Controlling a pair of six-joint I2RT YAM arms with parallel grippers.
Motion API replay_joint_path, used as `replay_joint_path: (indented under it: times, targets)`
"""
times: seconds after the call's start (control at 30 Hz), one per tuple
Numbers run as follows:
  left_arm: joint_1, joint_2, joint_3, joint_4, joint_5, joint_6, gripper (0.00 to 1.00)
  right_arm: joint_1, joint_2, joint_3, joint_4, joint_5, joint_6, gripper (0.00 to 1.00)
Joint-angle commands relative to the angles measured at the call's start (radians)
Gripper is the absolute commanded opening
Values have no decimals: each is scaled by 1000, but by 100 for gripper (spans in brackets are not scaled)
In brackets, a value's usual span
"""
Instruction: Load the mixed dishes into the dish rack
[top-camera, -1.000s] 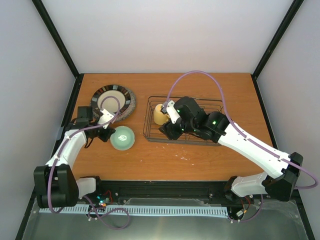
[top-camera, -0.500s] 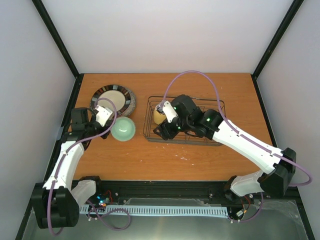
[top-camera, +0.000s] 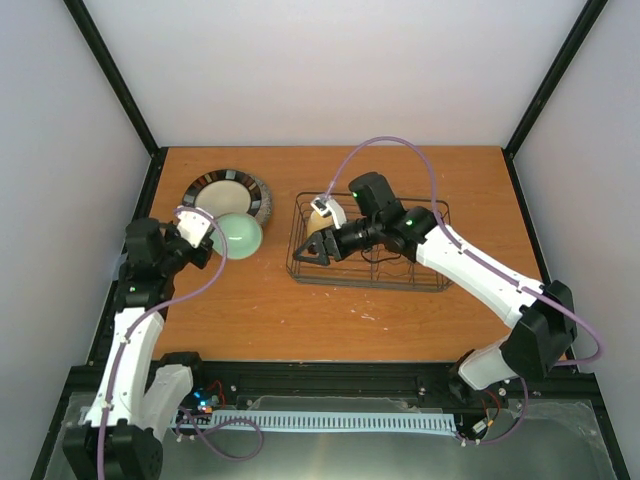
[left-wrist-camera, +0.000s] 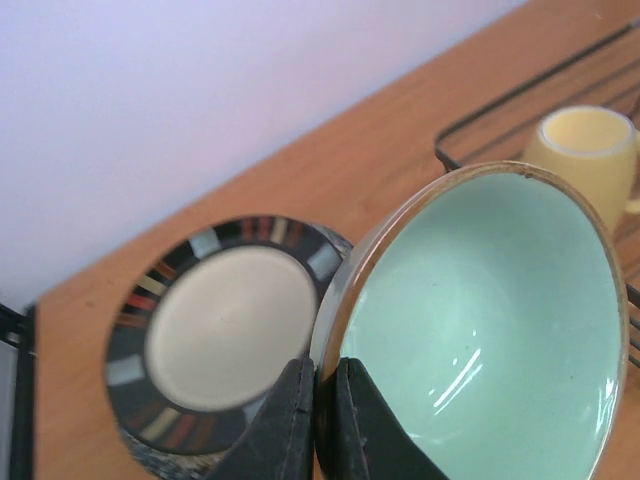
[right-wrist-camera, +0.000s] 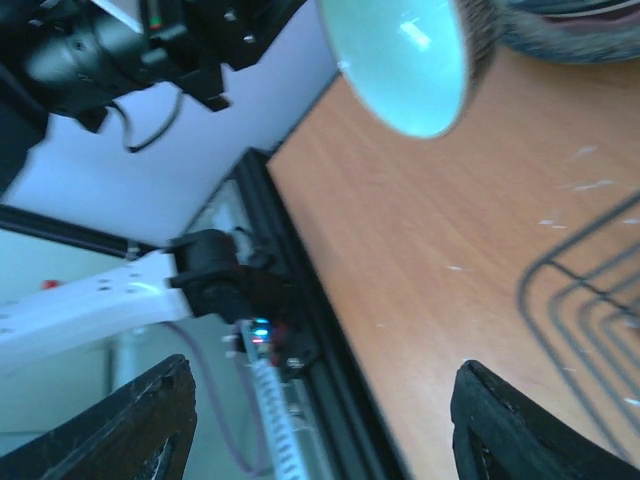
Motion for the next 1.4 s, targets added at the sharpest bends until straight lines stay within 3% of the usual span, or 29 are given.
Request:
replay_joint_path:
  times: [0.0,0.23,0.57,0.73,0.93,1.37]
  targets:
    - [-12,-84,-13,234,-49,-37,1,-4,18,11,163,-253,213,69]
    - [-77,-177,-129,482,-150,28,1,-7,50,-107,664,-407,696,69]
    - [-293,-152,-289,928,-429,257,1,-21,151,-252,1299,-323,1353,69]
    - [-438,-88,-356,1228,-556,461,1,-23,192,-283,1421,-238,1506,69]
    - [-568,23,-414,1503,-601,704,1,-26,271,-305,1665,-137,1701,70]
    - [-783,128,-421,1619,-658,872,1,-50,321,-305,1820,17,1828,70]
